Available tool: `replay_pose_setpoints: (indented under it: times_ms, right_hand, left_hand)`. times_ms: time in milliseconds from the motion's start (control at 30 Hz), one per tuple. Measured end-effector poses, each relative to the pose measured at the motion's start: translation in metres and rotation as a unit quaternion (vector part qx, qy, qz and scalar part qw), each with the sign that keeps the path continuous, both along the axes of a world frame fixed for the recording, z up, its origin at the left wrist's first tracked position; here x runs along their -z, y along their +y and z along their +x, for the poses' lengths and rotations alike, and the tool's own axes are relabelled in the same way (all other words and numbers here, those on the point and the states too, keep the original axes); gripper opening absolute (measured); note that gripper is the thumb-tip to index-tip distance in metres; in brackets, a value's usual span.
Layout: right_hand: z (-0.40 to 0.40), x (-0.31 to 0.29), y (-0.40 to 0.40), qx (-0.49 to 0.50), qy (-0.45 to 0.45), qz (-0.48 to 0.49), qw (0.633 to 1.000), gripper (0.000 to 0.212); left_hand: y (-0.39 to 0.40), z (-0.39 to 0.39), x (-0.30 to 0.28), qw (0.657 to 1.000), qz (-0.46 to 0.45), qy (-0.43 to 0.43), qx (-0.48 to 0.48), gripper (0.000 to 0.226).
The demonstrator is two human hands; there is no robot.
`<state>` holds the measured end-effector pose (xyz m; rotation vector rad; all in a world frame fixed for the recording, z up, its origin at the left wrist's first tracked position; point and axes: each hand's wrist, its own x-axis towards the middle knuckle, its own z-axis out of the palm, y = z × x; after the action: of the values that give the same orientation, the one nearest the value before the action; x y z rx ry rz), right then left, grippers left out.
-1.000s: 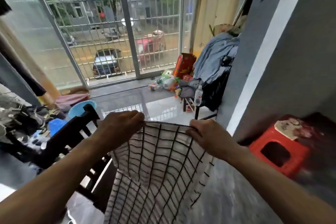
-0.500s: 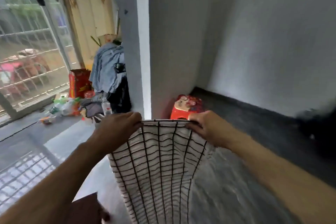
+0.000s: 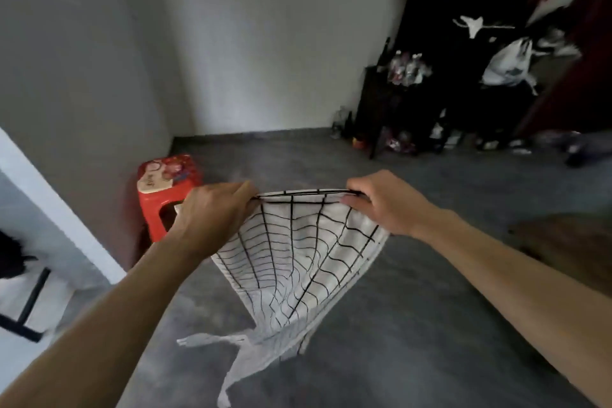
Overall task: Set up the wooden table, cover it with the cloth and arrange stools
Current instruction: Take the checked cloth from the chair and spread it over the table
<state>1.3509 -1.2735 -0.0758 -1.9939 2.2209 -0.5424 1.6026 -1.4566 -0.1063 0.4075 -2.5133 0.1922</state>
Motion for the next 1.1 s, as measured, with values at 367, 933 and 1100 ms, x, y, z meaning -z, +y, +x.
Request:
replay_pose_setpoints:
  times_ms: [367,933,1100]
  right_hand:
    - [-0.160,0.021,0.217,0.122,-0.003,-0.040,0.992,0.035]
    - [-0.359,0.054,0.516,0.328,0.006,-0.098,0.939,0.042]
    - [-0.416,0.065,0.561,0.390,0.008,-0.061,0.919,0.039]
  left_hand:
    - [0.162,-0.207,-0.012,0.992,-0.047,-0.032,0.114,0.032]
    - [0.397,-0.532,-0.009,0.929,-0.043,-0.064,0.363,0.028]
    - [0.434,-0.623,0.009,0.904,-0.035,-0.052,0.422,0.019]
